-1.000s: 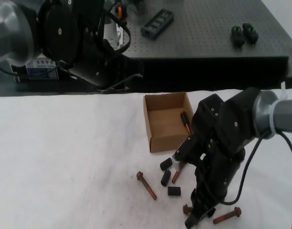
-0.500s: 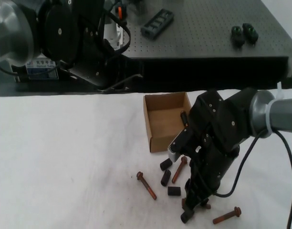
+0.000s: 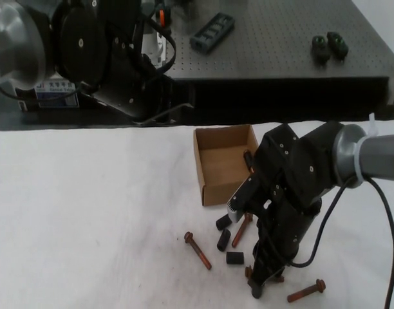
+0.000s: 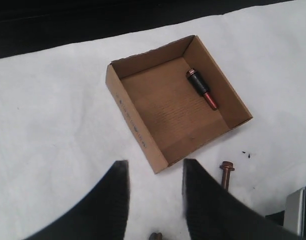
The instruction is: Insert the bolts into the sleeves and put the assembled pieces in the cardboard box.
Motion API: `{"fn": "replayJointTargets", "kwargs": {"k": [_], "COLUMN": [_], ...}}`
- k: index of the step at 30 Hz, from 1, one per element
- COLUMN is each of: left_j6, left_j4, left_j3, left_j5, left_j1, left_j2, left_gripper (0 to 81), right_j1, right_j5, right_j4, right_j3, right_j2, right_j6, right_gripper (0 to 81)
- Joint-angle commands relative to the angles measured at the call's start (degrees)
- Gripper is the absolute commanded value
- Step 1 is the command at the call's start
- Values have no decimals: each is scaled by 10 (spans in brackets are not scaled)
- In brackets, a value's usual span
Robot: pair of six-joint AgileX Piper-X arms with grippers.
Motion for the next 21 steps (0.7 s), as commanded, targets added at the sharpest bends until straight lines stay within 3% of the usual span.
{"fn": "replayJointTargets", "kwargs": {"k": [1,13,17,19,21], "left_j6": [10,10,10,12,27], "left_j4": [-4,-4,-4,-3,1], "left_j3": [-1,-1,-1,-1,-1], "left_j5": [2,7,9,21,45], "left_j1": [1,1,1,1,1], "left_j2": [-7,-7,-7,-7,-7], "left_gripper": [263,263,263,263,263], "right_j1": [11,30,30,29,26], "right_j5": [-1,-23,16,17,23], "right_j4": [15,8,0,-15,-37], "right_j3": [19,20,20,20,20], "right_j2": [27,27,27,27,27], "right_j6": [-3,-6,-6,-6,-6], "right_gripper": [267,250,125,4,30]}}
